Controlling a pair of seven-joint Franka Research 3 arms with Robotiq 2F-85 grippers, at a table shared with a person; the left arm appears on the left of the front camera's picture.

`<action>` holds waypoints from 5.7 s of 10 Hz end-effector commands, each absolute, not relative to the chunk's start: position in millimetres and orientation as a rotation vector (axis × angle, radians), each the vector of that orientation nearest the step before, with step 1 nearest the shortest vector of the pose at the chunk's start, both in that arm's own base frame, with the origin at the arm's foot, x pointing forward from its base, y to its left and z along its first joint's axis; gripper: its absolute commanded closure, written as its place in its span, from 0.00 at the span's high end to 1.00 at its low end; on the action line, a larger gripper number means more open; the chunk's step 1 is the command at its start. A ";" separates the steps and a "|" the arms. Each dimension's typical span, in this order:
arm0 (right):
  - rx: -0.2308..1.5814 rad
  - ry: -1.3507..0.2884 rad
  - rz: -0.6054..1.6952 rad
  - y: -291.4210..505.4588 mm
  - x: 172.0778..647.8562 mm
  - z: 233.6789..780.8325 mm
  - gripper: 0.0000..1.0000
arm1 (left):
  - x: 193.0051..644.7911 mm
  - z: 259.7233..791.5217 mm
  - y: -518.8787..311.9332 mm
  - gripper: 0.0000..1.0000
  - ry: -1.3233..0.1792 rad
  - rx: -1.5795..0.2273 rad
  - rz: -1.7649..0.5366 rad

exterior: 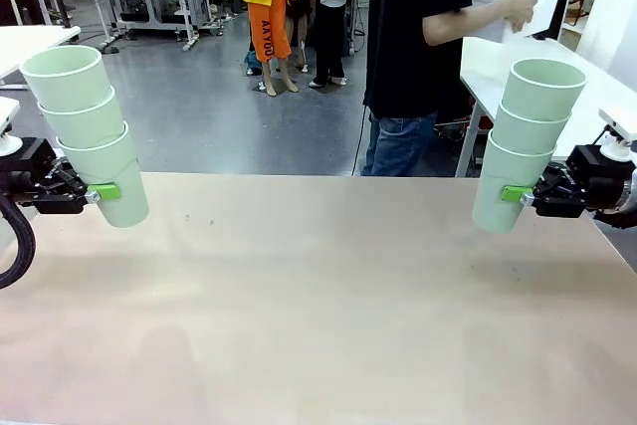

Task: Stack the cups and store them in the basket.
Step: Place the stack of Reusable plastic cups into the Pantry Basket.

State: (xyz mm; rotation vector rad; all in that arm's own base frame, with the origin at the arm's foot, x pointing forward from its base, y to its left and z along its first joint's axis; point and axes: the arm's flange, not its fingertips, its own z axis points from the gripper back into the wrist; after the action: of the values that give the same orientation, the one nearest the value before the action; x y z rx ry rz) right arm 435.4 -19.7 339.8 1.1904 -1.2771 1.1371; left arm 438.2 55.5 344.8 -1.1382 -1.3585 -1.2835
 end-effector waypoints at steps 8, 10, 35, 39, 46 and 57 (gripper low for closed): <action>1.185 -1.288 1.146 -18.7 434.3 342.9 0.87 | 436.6 349.2 53.0 0.85 -1.368 -1.138 -1.288; 1.185 -1.288 1.146 -18.7 434.3 342.9 0.87 | 436.6 349.2 53.0 0.85 -1.368 -1.138 -1.288; 1.185 -1.288 1.146 -18.7 434.3 342.9 0.87 | 436.6 349.2 53.0 0.85 -1.368 -1.138 -1.288; 1.185 -1.288 1.146 -18.7 434.3 342.9 0.87 | 436.6 349.2 53.0 0.85 -1.368 -1.138 -1.288; 1.185 -1.288 1.146 -18.7 434.3 342.9 0.87 | 436.6 349.2 53.0 0.85 -1.368 -1.138 -1.288; 1.185 -1.288 1.146 -18.7 434.3 342.9 0.87 | 436.6 349.2 53.0 0.85 -1.368 -1.138 -1.288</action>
State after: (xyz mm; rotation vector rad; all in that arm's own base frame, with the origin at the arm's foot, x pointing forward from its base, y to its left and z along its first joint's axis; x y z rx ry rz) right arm 435.4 -19.7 339.8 1.1904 -1.2771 1.1371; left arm 438.2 55.5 344.8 -1.1382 -1.3585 -1.2835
